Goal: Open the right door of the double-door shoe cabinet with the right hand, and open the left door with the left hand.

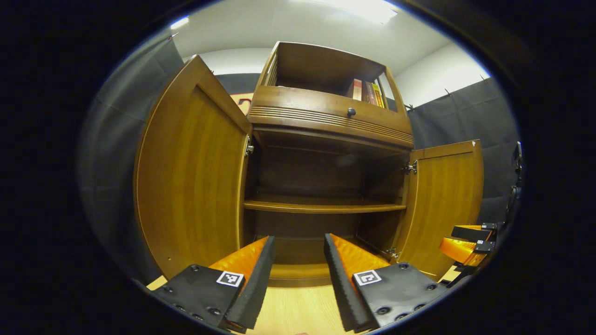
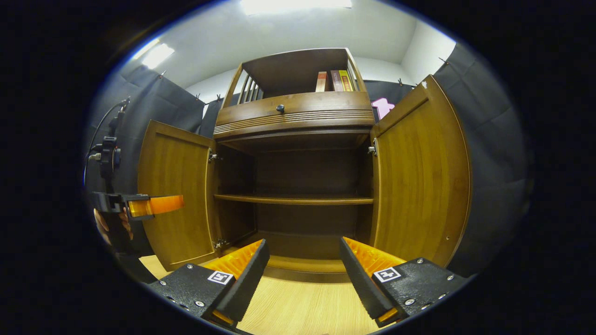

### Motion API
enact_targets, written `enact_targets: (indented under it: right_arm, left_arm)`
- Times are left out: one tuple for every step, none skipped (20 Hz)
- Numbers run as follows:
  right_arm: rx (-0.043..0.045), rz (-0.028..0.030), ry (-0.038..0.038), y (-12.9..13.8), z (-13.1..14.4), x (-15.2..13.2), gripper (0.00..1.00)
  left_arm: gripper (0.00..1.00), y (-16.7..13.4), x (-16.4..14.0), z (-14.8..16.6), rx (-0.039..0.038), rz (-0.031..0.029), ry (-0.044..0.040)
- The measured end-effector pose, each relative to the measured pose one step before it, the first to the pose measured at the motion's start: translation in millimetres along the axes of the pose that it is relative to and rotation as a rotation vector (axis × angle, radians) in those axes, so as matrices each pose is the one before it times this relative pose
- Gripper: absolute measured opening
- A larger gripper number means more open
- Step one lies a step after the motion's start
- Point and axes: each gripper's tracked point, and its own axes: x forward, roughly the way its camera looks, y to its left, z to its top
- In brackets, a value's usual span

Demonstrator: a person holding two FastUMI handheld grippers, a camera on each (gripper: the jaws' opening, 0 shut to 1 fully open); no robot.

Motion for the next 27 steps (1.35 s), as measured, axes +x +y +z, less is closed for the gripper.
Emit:
enact_targets:
  right_arm:
    - [0.00092, 0.00101, -0.00221, -0.22, 0.5, 0.42, 1.0]
    - [-0.00083, 0.00153, -0.002, -0.2, 0.09, 0.07, 1.0]
    - [-0.00309, -0.00005, -0.00122, 1.03, 0.33, 0.63, 1.0]
    - [-0.0049, -0.00014, -0.00142, 0.05, -1.07, -0.08, 1.0]
    - [-0.00517, -0.00022, 0.00121, 0.82, -1.73, 1.38, 1.0]
    - [-0.00446, 0.00139, 0.00521, 0.84, -2.48, 1.0, 0.94]
    - [-0.00204, 0.00194, 0.00784, 1.06, -2.85, 1.37, 0.93]
    - [0.00068, 0.00266, 0.00759, 1.19, -3.82, 0.1, 0.93]
    - [0.00164, 0.00475, 0.00529, 1.54, -1.65, 0.14, 0.93]
    - [-0.0001, 0.00232, 0.0016, 0.67, 0.65, -0.09, 0.93]
    - [-0.00351, -0.00214, -0.00085, -0.26, -0.24, 0.66, 0.93]
    - [-0.00535, -0.00345, -0.0008, -0.32, 0.17, 0.17, 0.93]
    - [-0.00156, -0.00349, -0.00352, -1.02, 2.15, -0.06, 0.93]
    - [0.0041, -0.00118, -0.00646, 0.02, 1.87, -0.28, 0.94]
    - [0.00554, 0.00387, -0.00542, 1.74, 1.13, -0.27, 0.94]
    - [0.00379, 0.00333, -0.00425, 2.03, 1.35, -0.59, 0.94]
    - [-0.00047, 0.00345, -0.00224, 1.82, 0.87, -0.01, 0.94]
    - [-0.00335, 0.00069, -0.00059, 0.35, -0.34, -0.17, 0.94]
    - [-0.00345, -0.00007, 0.00068, 0.76, -1.29, -0.14, 0.94]
    - [-0.00256, 0.00192, 0.00355, 1.4, -1.88, 1.29, 0.94]
    - [-0.00233, 0.00453, 0.00499, 1.33, -1.79, 0.41, 1.0]
    - [-0.00016, 0.00173, 0.00193, 0.95, -1.48, 0.76, 1.0]
    - [-0.00112, 0.00174, 0.00138, 0.59, -0.15, -0.91, 1.0]
    - [-0.00103, -0.00052, 0.00053, -0.26, 0.43, 0.01, 1.0]
    - [0.00189, -0.0015, -0.00077, -0.83, 0.32, 0.5, 1.0]
    - [0.00465, -0.00016, -0.00037, -0.43, -0.43, 0.28, 1.0]
    - [0.00663, -0.00031, -0.0014, -0.47, 0.28, 0.0, 1.0]
  left_arm:
    - [0.77, -3.09, 2.14, -1.99, 0.01158, -0.00545, 0.00019]
    - [0.84, -0.53, 0.24, -3.73, 0.01613, 0.0058, -0.00096]
    - [0.91, 0.85, 1.09, 0.12, 0.01695, 0.01013, -0.00709]
    - [0.99, -1.1, -0.09, -1.23, 0.00664, 0.00255, -0.00764]
    - [0.94, -3.07, 0.37, -1.82, -0.00545, -0.0079, -0.00057]
    - [0.98, -4.83, 0.28, -3.65, -0.01186, -0.01613, 0.00644]
    - [0.97, -2.11, 0.24, -1.84, -0.00915, -0.00858, 0.00847]
    - [0.96, 2.98, 0.77, -0.76, -0.00247, 0.00593, 0.00324]
    - [0.96, 3.94, 0.49, -0.03, 0.00646, 0.01162, 0.00104]
    - [0.95, 3.46, 0.23, -1.29, 0.00756, 0.01187, 0.00094]
    - [0.95, 3.4, 1.3, -0.3, 0.00133, 0.01154, 0.00237]
    - [0.95, 2.83, 0.85, -1.82, -0.00651, 0.00646, 0.00162]
    - [0.96, 1.13, 0.82, -1.53, -0.00711, 0.00102, 0.00284]
    - [0.96, 1.11, -0.53, -2.44, 0.00115, 0.00229, 0.00361]
    - [0.96, 2.36, 0.01, -1.75, 0.01442, 0.00883, 0.0041]
    - [0.96, 4.74, -0.09, -0.68, 0.01987, 0.01544, -0.00235]
    - [0.96, 3.15, -0.41, 0.13, 0.01481, 0.00971, -0.00623]
    - [0.96, -2.85, -0.18, -0.25, 0.00561, -0.00349, -0.00265]
    - [0.96, -1.38, 0.54, 0.71, 0.0006, -0.00385, -0.00192]
    - [0.96, -0.08, 0.48, -0.46, 0.00015, -0.00253, -0.00383]
    - [0.96, -1.23, -0.59, 1.81, -0.00006, -0.00494, -0.00521]
    - [0.96, -0.93, -0.53, -0.72, -0.00318, -0.00347, -0.00159]
    - [0.97, -1.67, -0.03, 0.07, -0.00668, -0.00767, 0.00025]
    - [0.98, -1.78, -0.53, -0.78, -0.00641, -0.0074, 0.00266]
    - [0.98, -1.3, -0.36, -0.78, -0.00169, -0.00345, 0.00424]
    - [0.97, 0.88, 0.33, -1.23, 0.00082, 0.00326, 0.00216]
    - [0.97, 1.08, 0.52, 0.64, 0.00189, 0.00379, -0.00074]
